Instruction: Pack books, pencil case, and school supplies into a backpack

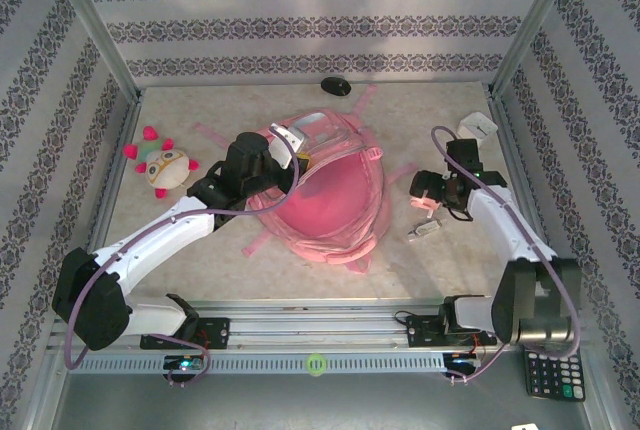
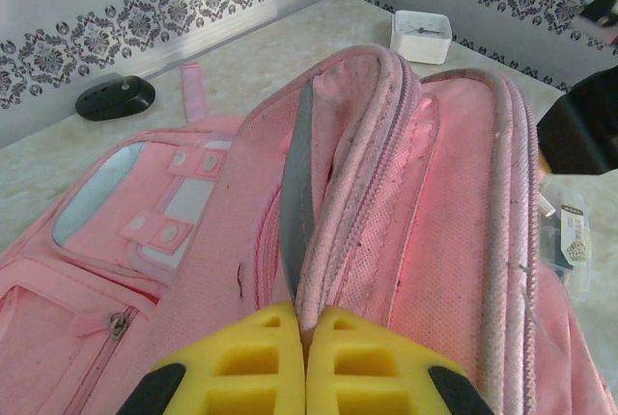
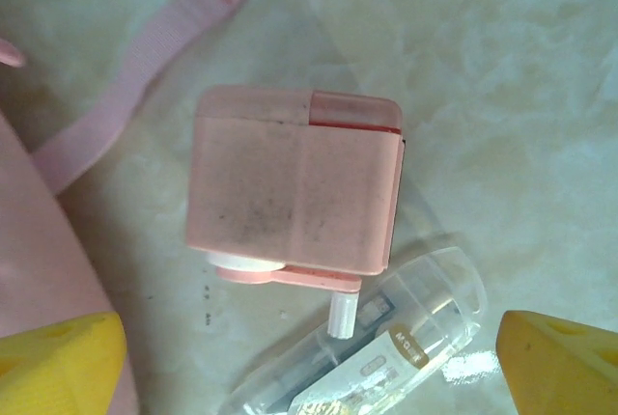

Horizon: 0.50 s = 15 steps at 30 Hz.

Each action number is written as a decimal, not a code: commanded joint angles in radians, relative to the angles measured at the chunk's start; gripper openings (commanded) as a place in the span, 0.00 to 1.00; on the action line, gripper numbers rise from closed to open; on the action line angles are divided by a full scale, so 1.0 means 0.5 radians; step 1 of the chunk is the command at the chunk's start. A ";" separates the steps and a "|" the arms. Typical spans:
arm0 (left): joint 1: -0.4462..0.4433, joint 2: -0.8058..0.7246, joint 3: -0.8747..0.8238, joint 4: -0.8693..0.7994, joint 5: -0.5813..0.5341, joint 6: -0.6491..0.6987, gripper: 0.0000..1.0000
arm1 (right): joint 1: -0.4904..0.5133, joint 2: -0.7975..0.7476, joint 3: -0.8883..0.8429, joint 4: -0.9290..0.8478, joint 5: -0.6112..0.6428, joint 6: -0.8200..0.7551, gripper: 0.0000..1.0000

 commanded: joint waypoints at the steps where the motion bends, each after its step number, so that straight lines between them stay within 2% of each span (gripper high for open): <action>1: 0.039 -0.042 0.062 0.205 0.012 -0.030 0.00 | -0.023 0.147 0.100 0.049 -0.069 -0.105 0.98; 4: 0.039 -0.031 0.065 0.200 0.012 -0.026 0.00 | -0.017 0.275 0.131 0.106 -0.178 -0.142 0.98; 9: 0.038 -0.018 0.065 0.217 0.014 -0.029 0.00 | -0.033 0.433 0.213 0.078 0.040 -0.197 0.98; 15: 0.038 0.014 0.087 0.216 0.019 -0.030 0.00 | -0.052 0.589 0.276 0.133 -0.121 -0.186 0.95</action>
